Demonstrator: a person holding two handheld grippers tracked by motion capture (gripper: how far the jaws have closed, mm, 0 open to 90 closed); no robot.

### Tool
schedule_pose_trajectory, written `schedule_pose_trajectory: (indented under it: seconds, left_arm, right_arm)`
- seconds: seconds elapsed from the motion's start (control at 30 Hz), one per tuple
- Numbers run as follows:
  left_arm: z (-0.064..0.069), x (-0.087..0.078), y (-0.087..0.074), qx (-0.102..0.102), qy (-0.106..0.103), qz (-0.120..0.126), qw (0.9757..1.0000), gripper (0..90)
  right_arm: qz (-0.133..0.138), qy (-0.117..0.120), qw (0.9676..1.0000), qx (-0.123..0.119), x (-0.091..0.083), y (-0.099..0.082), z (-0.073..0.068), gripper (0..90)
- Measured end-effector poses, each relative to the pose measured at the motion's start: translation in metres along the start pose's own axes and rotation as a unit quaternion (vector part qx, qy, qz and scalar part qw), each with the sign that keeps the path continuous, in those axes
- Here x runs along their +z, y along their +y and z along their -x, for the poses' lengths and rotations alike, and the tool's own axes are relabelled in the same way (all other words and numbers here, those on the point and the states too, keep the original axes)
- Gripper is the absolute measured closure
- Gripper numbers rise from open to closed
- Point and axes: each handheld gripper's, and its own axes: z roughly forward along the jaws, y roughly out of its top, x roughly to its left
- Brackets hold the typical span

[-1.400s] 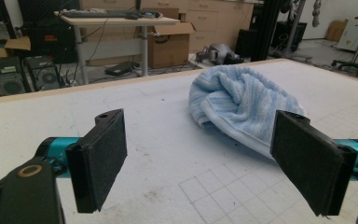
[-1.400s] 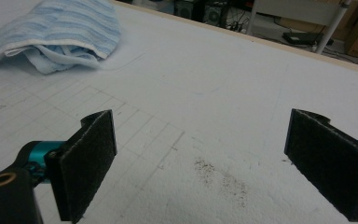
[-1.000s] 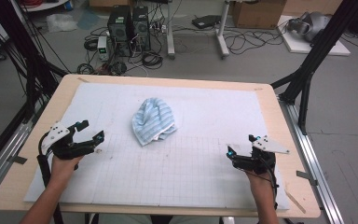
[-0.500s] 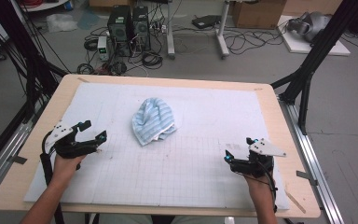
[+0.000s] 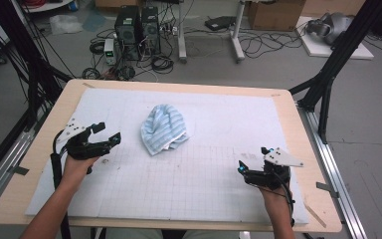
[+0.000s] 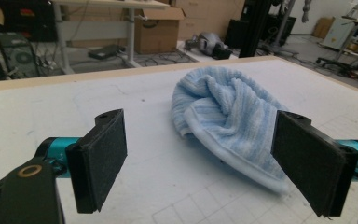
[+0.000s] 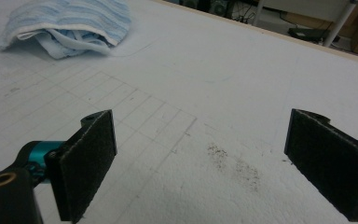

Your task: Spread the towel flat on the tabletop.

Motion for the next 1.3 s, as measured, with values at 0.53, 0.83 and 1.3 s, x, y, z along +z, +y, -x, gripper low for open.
schedule_pose_trajectory:
  seconds: [0.53,0.83,1.3]
  left_arm:
    - [0.013,0.06,0.033,0.01,-0.007,-0.057,0.9983,19.3]
    - [0.015,0.092,0.017,0.007,0.009,-0.117,0.9931,22.8]
    - [0.028,0.132,-0.01,0.016,0.005,-0.211,0.9774,44.9]
  right_arm:
    - [0.0,0.014,0.9999,0.0,0.004,0.002,-0.004,8.1]
    - [-0.002,0.017,0.9999,-0.002,0.005,0.002,-0.004,8.1]
    - [-0.005,0.019,0.9998,-0.003,0.008,0.001,-0.005,8.1]
